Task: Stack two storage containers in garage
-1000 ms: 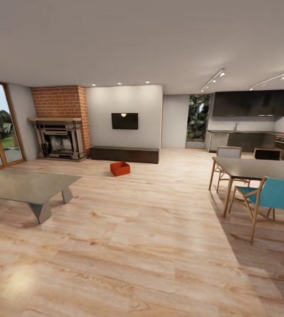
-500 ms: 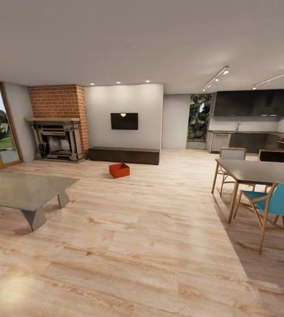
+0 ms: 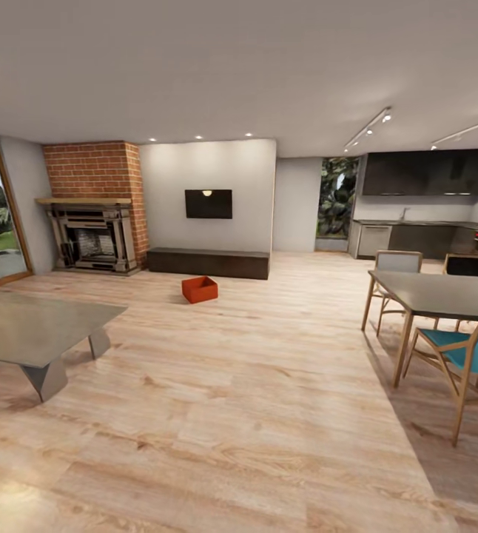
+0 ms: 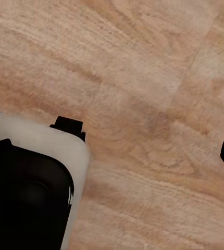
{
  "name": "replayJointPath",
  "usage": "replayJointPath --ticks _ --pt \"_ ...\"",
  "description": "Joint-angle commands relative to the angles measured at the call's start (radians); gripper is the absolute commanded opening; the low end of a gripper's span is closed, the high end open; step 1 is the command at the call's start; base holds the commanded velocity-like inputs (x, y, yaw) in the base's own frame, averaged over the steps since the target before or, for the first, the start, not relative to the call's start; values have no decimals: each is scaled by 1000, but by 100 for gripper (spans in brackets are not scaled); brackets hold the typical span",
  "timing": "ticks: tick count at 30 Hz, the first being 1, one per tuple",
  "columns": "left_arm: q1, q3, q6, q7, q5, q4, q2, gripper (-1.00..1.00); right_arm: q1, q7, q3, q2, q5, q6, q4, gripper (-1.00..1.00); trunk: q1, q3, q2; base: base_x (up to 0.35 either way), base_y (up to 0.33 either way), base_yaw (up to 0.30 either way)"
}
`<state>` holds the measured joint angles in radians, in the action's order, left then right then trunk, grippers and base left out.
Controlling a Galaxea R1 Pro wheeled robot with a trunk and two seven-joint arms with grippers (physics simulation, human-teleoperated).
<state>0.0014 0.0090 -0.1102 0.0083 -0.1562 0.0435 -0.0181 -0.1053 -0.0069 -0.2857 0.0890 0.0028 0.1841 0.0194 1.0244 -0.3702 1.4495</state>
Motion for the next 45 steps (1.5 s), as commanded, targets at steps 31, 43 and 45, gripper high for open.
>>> replayJointPath --ticks 31,43,45 --pt "0 0 -2 1 -6 1 0 100 -1 0 -3 -2 0 5 2 100 1 -1 0 323 0 -147" --pt "0 0 -2 1 -6 1 0 100 -1 1 -4 -3 2 5 2 100 1 -1 0 323 0 -5" --pt "0 0 -2 1 -6 1 0 100 -1 0 -4 -3 2 5 2 100 1 -1 0 323 0 3"
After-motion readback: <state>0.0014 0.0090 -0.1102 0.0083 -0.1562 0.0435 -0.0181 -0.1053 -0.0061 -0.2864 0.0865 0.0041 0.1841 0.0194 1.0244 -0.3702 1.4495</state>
